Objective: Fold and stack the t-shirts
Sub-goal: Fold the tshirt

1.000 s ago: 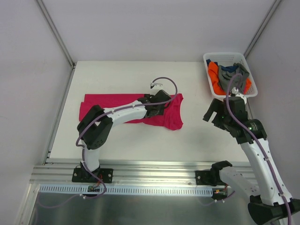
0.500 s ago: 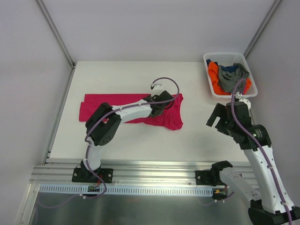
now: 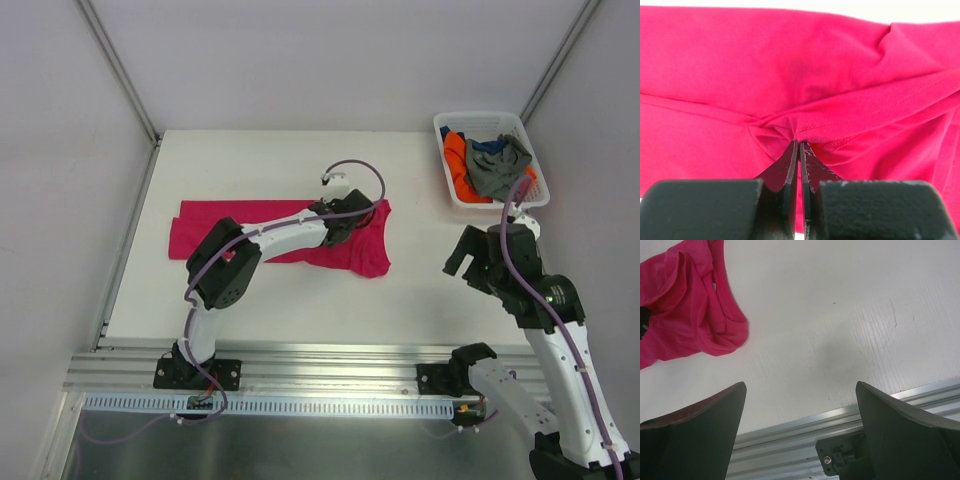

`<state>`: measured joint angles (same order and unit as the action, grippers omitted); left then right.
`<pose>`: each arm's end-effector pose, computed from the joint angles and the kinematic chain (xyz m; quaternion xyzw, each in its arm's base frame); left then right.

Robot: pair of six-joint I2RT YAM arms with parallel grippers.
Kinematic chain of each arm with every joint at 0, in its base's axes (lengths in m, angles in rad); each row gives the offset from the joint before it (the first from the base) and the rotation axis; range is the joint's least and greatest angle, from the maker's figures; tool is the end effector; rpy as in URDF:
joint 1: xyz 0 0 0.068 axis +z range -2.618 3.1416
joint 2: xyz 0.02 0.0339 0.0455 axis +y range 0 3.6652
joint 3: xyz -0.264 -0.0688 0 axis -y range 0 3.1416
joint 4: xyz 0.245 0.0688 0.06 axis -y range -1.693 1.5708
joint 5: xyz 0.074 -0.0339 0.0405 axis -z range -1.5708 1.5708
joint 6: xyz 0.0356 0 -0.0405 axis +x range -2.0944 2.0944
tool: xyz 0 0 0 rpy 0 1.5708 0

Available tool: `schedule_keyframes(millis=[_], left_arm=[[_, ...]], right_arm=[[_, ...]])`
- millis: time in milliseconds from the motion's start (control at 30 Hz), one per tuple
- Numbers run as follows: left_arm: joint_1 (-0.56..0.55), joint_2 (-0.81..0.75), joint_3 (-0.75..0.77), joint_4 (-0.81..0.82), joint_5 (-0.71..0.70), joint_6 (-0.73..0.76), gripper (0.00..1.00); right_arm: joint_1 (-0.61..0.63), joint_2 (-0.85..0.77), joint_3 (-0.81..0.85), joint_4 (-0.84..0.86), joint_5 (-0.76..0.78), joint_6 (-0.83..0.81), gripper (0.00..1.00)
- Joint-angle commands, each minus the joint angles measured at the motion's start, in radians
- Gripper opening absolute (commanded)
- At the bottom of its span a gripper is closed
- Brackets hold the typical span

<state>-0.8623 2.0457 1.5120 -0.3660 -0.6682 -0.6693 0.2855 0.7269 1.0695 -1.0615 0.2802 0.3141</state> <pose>0.3067 -0.3240 0.1955 -0.0215 0.8983 0.0076 0.4388 0.1129 0.0229 0.3565 0.0706 0.9008 -0.0007 0.4284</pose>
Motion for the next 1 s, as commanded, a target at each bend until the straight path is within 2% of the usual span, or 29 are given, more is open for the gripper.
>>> schedule_keyframes(millis=[0,300,567,800,833,867,900,933,967], left_arm=[[0.012,0.021,0.063,-0.017,-0.064,-0.001,0.00],[0.069,0.042,0.111,-0.017,-0.051,-0.012,0.00],[0.143,0.070,0.117,-0.017,0.027,-0.041,0.00],[0.169,0.134,0.194,-0.016,0.053,0.003,0.00],[0.174,0.140,0.204,-0.016,0.053,0.011,0.05],[0.178,0.151,0.212,-0.016,0.053,0.025,0.17],[0.184,0.149,0.221,-0.017,0.053,0.031,0.53],[0.189,0.143,0.221,-0.017,0.052,0.034,0.69],[0.193,0.136,0.220,-0.017,0.055,0.042,0.80]], right_arm=[[-0.003,-0.007,-0.008,-0.020,0.001,0.000,0.97],[-0.005,-0.055,-0.112,0.063,-0.062,0.003,0.97],[-0.002,-0.035,-0.147,0.098,-0.085,-0.007,0.97],[-0.002,-0.020,-0.169,0.129,-0.116,-0.013,0.97],[-0.003,-0.020,-0.171,0.130,-0.116,-0.012,0.97],[-0.003,-0.015,-0.178,0.135,-0.125,-0.015,0.97],[-0.003,-0.014,-0.180,0.138,-0.133,-0.017,0.97],[-0.003,-0.011,-0.181,0.144,-0.141,-0.020,0.97],[-0.002,-0.011,-0.186,0.162,-0.163,-0.026,0.97]])
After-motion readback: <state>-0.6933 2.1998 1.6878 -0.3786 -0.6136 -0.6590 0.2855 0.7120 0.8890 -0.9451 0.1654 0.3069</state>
